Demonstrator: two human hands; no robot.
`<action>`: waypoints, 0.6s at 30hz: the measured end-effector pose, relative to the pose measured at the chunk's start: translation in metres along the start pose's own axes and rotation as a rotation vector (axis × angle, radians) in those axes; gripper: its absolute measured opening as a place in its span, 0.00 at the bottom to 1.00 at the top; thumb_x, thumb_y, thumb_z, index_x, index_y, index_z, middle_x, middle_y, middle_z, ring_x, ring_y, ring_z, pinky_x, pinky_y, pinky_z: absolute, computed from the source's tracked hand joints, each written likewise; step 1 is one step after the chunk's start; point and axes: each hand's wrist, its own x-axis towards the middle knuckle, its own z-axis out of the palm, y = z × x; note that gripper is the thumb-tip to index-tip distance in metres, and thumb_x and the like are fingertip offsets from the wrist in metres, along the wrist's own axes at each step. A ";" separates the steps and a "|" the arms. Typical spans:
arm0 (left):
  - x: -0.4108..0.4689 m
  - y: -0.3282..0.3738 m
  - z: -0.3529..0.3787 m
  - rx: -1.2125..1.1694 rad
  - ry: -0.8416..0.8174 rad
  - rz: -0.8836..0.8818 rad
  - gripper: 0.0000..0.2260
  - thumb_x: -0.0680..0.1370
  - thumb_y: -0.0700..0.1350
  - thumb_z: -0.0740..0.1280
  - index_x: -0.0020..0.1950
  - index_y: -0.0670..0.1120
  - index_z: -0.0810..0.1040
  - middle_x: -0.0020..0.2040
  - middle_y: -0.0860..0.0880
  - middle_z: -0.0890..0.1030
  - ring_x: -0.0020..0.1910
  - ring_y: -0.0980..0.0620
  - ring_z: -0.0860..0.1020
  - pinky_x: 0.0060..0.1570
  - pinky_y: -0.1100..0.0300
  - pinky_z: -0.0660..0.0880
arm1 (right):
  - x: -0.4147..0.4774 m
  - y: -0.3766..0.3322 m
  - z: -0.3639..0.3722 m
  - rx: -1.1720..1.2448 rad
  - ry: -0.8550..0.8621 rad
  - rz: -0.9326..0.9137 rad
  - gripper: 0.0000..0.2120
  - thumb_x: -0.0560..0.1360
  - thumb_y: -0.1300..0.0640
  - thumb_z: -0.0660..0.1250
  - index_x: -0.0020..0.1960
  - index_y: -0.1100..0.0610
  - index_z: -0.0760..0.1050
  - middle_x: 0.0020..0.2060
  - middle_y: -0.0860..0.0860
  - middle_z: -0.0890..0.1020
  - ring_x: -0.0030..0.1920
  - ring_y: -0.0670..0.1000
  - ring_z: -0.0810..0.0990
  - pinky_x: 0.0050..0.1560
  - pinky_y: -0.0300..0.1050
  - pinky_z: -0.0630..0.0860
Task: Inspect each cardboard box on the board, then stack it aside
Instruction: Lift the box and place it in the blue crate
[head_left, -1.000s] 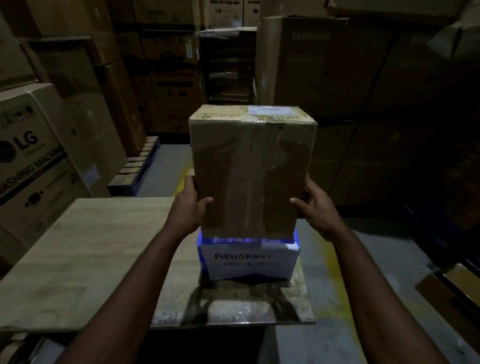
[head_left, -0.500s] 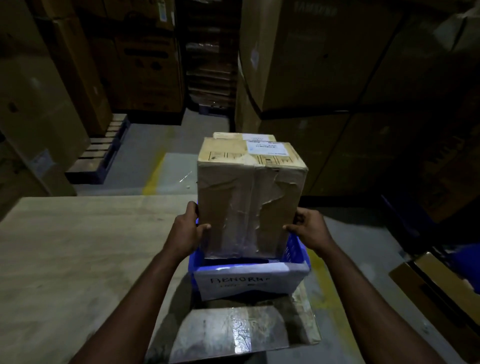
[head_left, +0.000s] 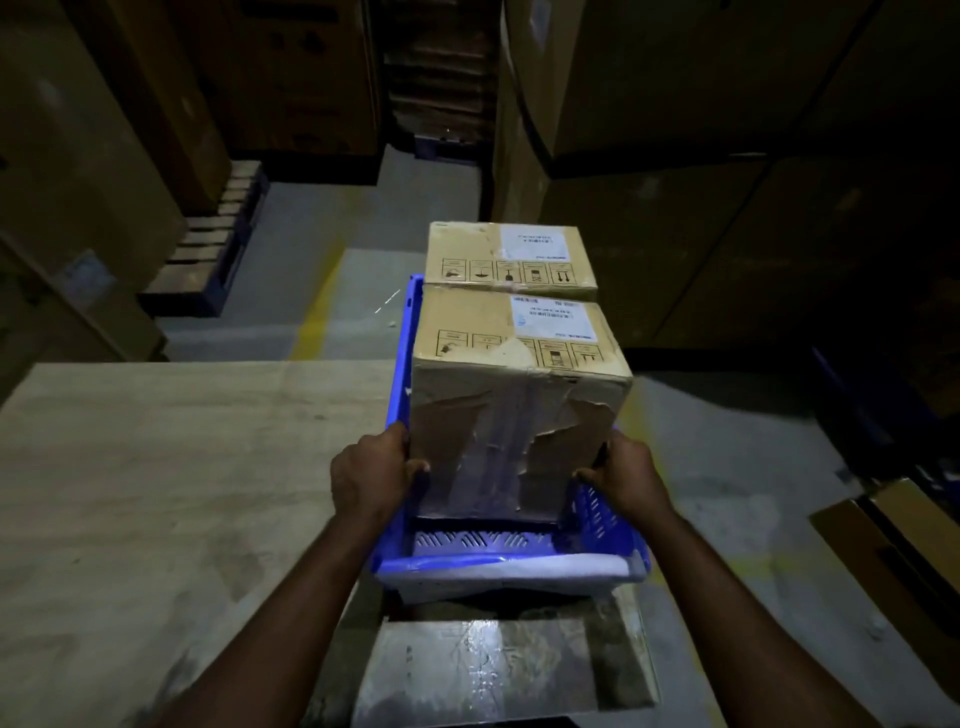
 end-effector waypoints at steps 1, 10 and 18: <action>0.002 0.004 0.002 0.068 0.001 0.006 0.16 0.74 0.61 0.71 0.51 0.50 0.75 0.43 0.45 0.84 0.44 0.41 0.82 0.43 0.54 0.70 | 0.003 0.001 0.002 -0.004 0.014 -0.002 0.19 0.68 0.64 0.79 0.58 0.60 0.80 0.50 0.58 0.86 0.46 0.52 0.83 0.42 0.38 0.69; 0.010 0.018 0.029 0.196 -0.037 -0.060 0.10 0.68 0.49 0.76 0.44 0.46 0.80 0.36 0.41 0.82 0.40 0.40 0.81 0.46 0.50 0.69 | 0.017 -0.008 0.012 -0.039 0.050 0.108 0.13 0.75 0.63 0.66 0.59 0.61 0.77 0.53 0.65 0.82 0.54 0.65 0.81 0.46 0.51 0.75; 0.012 0.018 0.027 0.235 -0.041 -0.053 0.13 0.74 0.55 0.70 0.51 0.48 0.79 0.43 0.44 0.84 0.47 0.42 0.82 0.50 0.52 0.70 | 0.017 -0.004 0.021 -0.095 0.070 0.127 0.10 0.77 0.63 0.62 0.57 0.64 0.74 0.52 0.66 0.81 0.52 0.67 0.81 0.43 0.53 0.74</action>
